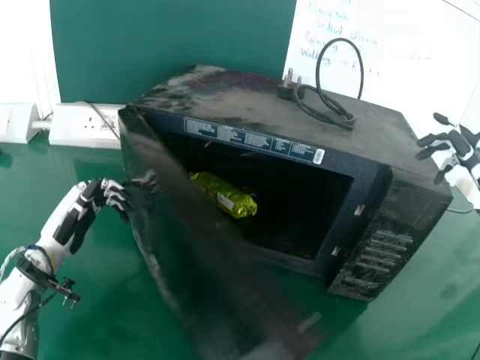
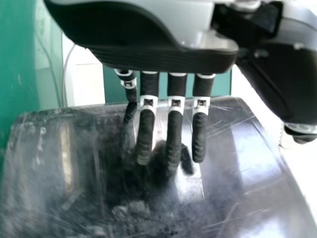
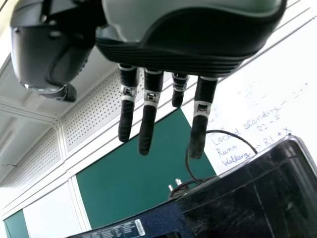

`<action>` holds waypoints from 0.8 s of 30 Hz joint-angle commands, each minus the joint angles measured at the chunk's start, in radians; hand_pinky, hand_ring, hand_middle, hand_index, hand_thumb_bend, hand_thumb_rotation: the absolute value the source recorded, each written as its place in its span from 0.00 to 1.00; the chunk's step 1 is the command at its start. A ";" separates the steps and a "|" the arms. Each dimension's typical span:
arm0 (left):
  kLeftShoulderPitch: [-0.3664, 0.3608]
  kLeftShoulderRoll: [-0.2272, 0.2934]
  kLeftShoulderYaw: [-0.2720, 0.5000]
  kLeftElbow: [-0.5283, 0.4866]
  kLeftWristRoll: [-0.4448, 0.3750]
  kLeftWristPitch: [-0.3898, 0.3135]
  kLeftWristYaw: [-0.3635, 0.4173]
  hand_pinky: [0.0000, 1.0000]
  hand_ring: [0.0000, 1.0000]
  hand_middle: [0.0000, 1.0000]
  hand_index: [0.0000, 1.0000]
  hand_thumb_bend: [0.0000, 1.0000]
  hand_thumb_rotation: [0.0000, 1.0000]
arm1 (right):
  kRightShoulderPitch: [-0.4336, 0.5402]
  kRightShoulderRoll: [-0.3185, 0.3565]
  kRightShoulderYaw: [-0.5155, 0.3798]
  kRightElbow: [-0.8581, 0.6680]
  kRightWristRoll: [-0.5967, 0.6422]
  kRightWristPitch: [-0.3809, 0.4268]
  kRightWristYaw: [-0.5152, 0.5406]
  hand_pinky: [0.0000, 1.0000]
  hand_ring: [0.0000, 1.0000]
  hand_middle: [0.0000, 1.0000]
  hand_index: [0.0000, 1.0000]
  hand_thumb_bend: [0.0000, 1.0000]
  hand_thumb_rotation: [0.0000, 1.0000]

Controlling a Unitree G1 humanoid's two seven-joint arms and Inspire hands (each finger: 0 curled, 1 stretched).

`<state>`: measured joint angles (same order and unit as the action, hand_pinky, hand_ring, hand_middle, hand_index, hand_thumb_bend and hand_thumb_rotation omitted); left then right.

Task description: Put biscuit inside oven

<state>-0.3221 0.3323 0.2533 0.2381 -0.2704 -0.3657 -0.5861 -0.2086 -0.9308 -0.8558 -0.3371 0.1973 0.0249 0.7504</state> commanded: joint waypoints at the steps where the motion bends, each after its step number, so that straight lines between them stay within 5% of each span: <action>1: 0.016 0.014 -0.025 0.007 0.018 -0.031 -0.017 0.28 0.34 0.42 0.49 0.52 0.07 | 0.023 -0.009 -0.009 -0.012 0.001 0.004 -0.026 0.36 0.47 0.55 0.64 0.65 0.28; 24: 0.023 0.048 -0.056 0.009 0.055 -0.062 0.024 0.30 0.35 0.43 0.49 0.52 0.07 | 0.077 -0.018 -0.046 -0.003 0.012 -0.012 -0.080 0.34 0.45 0.53 0.64 0.62 0.31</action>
<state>-0.3047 0.3701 0.2168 0.2405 -0.2356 -0.4246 -0.5600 -0.1464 -0.9436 -0.8799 -0.3342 0.2169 0.0085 0.6860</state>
